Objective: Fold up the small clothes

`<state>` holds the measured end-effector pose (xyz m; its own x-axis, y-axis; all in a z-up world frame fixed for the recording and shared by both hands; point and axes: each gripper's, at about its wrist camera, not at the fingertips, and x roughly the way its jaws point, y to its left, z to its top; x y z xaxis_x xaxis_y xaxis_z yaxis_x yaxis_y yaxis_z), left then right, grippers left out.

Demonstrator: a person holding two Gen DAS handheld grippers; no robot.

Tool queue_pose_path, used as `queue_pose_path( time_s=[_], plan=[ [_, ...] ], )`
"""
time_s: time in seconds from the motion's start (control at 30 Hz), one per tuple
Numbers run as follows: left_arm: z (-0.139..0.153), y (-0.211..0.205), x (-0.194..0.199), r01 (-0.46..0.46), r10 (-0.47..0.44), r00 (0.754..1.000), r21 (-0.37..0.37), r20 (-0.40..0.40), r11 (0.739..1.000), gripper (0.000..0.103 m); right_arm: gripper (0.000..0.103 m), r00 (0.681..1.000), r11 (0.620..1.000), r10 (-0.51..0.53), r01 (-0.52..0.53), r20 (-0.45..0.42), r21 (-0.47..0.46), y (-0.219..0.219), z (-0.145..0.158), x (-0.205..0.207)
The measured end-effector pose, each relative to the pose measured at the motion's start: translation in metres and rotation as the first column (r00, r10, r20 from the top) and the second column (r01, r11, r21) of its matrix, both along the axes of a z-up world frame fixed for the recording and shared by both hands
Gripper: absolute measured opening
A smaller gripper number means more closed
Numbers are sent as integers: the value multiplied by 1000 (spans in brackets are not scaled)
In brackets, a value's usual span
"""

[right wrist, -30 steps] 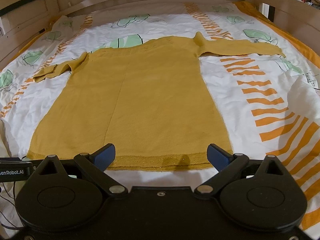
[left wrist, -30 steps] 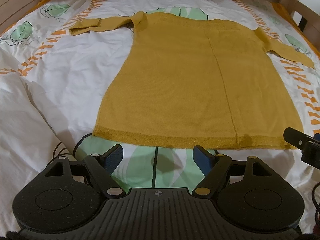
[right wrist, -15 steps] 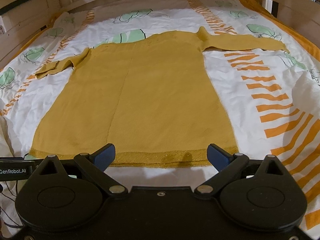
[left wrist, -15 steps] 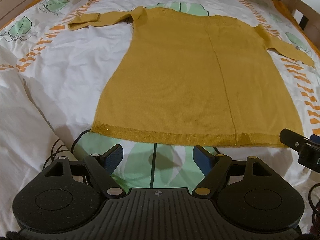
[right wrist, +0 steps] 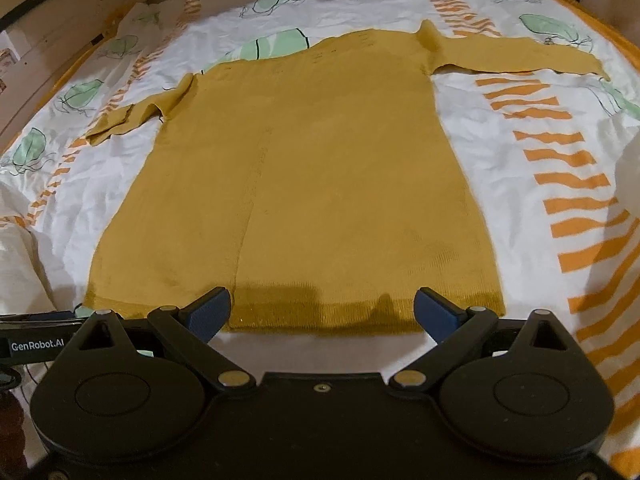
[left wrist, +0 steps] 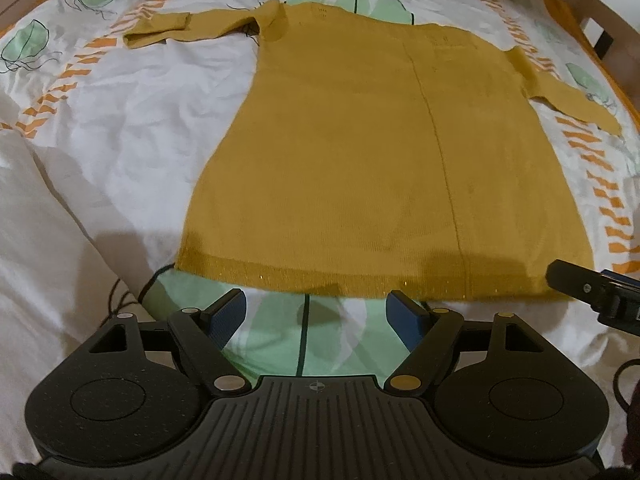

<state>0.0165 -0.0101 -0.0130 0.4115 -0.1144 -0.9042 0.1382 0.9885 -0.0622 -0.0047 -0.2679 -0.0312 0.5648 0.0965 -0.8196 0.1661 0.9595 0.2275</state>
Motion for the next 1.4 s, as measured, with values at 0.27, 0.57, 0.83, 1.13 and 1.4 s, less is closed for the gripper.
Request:
queue_pose_path(
  time_s=[0.27, 0.57, 0.83, 1.13, 1.4],
  plan=[
    [17, 0, 30, -4, 4, 998, 3, 55, 1000, 76, 99, 1000, 999, 28, -28, -1, 35, -15, 13, 26],
    [32, -12, 84, 15, -20, 988, 31, 150, 999, 76, 99, 1000, 1000, 8, -8, 9, 24, -48, 21, 69],
    [26, -33, 147, 62, -78, 972, 77, 221, 995, 76, 102, 1000, 1000, 3, -3, 29, 4, -94, 16, 113],
    [-8, -55, 208, 91, -117, 967, 123, 227, 988, 76, 103, 992, 991, -129, 129, -3, 43, -166, 6, 165],
    [-30, -55, 238, 74, -87, 978, 75, 189, 994, 76, 103, 977, 977, -214, 214, 6, 17, -230, 2, 200]
  ],
)
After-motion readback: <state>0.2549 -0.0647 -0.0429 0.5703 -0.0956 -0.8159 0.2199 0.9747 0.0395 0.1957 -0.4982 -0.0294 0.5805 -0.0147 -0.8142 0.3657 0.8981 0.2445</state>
